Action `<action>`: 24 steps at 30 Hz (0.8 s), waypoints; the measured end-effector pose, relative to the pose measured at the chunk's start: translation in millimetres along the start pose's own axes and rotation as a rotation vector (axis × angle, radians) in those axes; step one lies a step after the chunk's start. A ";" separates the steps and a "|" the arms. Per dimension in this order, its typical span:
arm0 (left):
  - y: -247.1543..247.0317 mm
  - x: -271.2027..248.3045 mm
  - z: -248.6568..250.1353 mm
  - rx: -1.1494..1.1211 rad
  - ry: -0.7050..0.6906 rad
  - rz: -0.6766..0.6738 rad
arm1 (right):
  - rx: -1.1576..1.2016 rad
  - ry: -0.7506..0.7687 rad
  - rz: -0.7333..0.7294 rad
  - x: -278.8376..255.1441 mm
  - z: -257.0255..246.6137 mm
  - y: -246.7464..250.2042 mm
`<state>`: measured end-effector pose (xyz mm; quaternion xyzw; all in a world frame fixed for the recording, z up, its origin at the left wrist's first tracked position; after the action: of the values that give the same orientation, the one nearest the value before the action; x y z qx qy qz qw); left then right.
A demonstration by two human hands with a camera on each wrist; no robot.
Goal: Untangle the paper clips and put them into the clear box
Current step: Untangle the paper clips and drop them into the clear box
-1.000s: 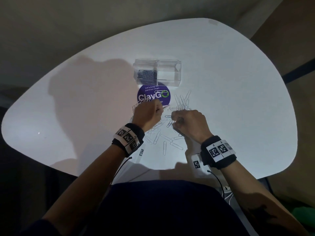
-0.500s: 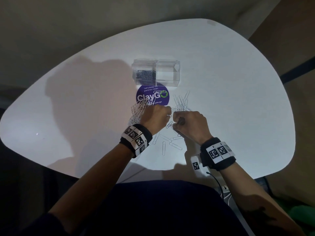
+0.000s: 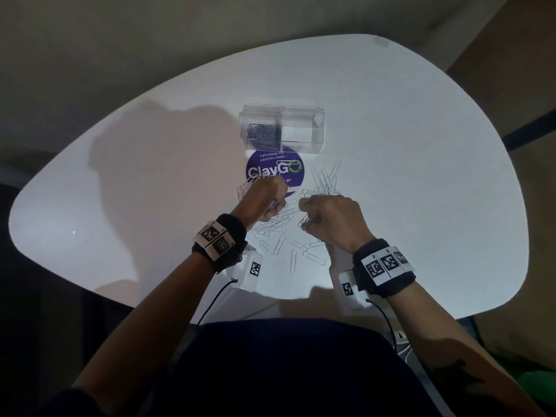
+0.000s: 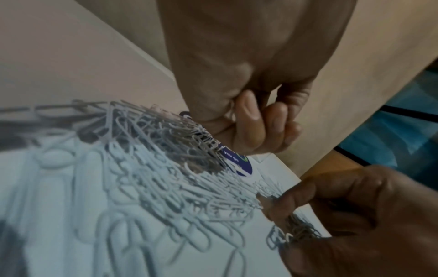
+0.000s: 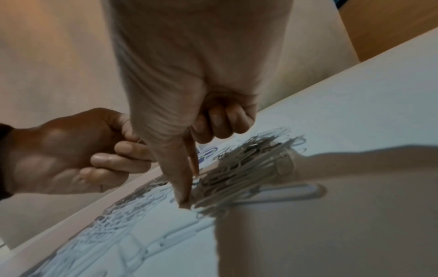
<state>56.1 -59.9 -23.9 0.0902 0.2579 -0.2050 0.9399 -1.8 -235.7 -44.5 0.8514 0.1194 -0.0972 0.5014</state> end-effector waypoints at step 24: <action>22.4 18.7 26.7 0.219 -0.081 0.198 | 0.655 -0.076 -0.037 19.1 -15.2 10.7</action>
<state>92.3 -53.4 -9.5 0.2088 0.1855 -0.1419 0.9497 20.4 -225.4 -33.8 0.9609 0.0783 -0.1712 0.2032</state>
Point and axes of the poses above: each hand's wrist, its own x-axis towards the middle knuckle, its own y-axis out of the back of the hand, z = x × y, the point moved 1 cm from there along x, towards the middle knuckle, and after that the axes turned 4 degrees about -y, right-handed, at the moved point
